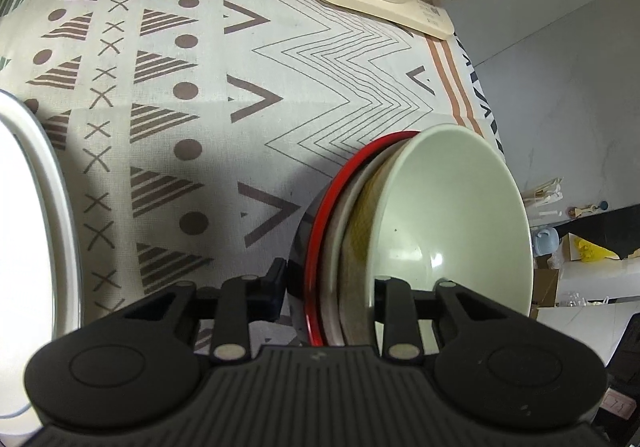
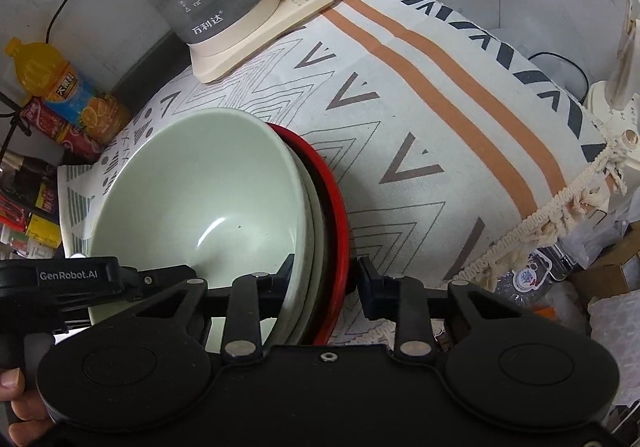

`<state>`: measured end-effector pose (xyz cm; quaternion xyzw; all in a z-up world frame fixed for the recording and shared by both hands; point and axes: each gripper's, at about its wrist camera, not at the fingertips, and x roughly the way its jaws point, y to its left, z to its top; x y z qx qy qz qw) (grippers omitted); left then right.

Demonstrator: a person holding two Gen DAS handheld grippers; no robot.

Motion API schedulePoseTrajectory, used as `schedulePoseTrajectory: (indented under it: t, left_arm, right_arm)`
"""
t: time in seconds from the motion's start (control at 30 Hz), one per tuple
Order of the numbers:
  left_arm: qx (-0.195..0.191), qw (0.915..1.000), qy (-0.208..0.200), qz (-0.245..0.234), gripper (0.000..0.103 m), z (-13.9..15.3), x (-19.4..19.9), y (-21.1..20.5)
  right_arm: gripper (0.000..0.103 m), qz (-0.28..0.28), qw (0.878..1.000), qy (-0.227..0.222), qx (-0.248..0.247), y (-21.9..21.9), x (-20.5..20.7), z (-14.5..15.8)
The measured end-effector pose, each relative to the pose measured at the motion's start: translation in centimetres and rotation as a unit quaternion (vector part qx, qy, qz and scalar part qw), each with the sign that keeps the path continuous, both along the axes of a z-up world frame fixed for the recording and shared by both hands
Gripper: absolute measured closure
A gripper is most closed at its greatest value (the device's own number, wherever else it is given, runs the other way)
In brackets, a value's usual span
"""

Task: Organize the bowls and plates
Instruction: 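Lift the red and green bowl stack and carry it over the white plates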

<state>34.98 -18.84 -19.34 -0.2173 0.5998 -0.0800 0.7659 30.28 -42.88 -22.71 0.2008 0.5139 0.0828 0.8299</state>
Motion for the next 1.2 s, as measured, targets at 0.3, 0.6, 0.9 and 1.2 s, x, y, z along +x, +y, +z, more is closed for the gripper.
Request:
schedulePoseTrajectory:
  t: [0.3, 0.6, 0.9, 1.2]
  left_arm:
    - [-0.003, 0.9996, -0.026, 0.01, 0.074, 1.3, -0.3, 1.4]
    - [-0.008, 0.998, -0.05, 0.038, 0.074, 3.6, -0.8, 4.3]
    - [-0.009, 0.9958, -0.065, 0.063, 0.074, 4.8, -2.5, 6.9]
    - [-0.006, 0.9926, -0.083, 0.089, 0.074, 6.4, -4.1, 9.4]
  right_arm:
    - [0.073, 0.008, 1.0, -0.024, -0.002, 1.0, 0.1, 1.5]
    - [0.073, 0.031, 0.998, -0.048, 0.0, 3.1, 0.5, 3.4]
    - [0.073, 0.056, 0.996, -0.07, -0.004, 5.8, 0.4, 5.2]
    - [0.073, 0.079, 0.993, -0.089, -0.001, 8.3, -0.2, 6.8]
